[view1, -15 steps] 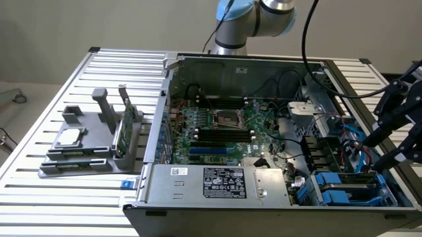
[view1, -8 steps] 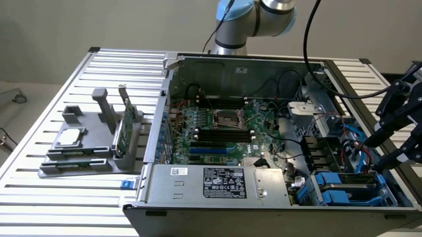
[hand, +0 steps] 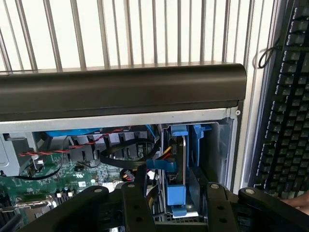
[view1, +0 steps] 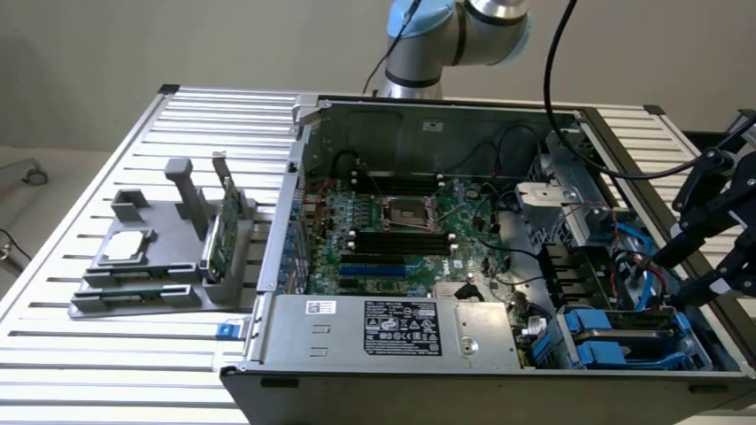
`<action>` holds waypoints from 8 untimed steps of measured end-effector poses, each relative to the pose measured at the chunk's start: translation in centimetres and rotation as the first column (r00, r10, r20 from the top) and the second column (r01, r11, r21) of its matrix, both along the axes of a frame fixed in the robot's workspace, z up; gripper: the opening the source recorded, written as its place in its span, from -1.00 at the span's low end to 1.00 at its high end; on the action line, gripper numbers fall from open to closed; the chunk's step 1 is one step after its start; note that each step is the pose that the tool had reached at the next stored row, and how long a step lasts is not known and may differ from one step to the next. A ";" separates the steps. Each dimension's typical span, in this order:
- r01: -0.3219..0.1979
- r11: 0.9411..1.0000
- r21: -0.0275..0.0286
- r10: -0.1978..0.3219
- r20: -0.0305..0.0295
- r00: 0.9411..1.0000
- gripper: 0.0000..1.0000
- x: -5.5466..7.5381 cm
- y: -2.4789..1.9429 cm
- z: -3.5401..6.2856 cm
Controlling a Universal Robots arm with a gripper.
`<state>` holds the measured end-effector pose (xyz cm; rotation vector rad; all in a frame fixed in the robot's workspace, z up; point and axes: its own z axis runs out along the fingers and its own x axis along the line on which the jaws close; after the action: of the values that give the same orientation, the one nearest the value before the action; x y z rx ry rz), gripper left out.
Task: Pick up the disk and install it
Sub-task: 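Insert the first disk wire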
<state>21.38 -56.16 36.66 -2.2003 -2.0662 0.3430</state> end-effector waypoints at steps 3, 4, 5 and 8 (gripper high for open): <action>0.000 1.000 0.000 0.000 0.000 1.000 -0.04 0.0 -0.01 -0.13; 0.000 1.000 0.000 0.000 0.000 1.000 -0.04 0.0 -0.02 -0.17; 0.000 1.000 0.000 0.000 0.000 1.000 -0.04 0.0 -0.02 -0.20; 0.000 1.000 0.000 0.000 0.000 1.000 -0.07 0.0 -0.02 -0.27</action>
<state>21.41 -56.18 36.39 -2.2005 -2.0663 0.3434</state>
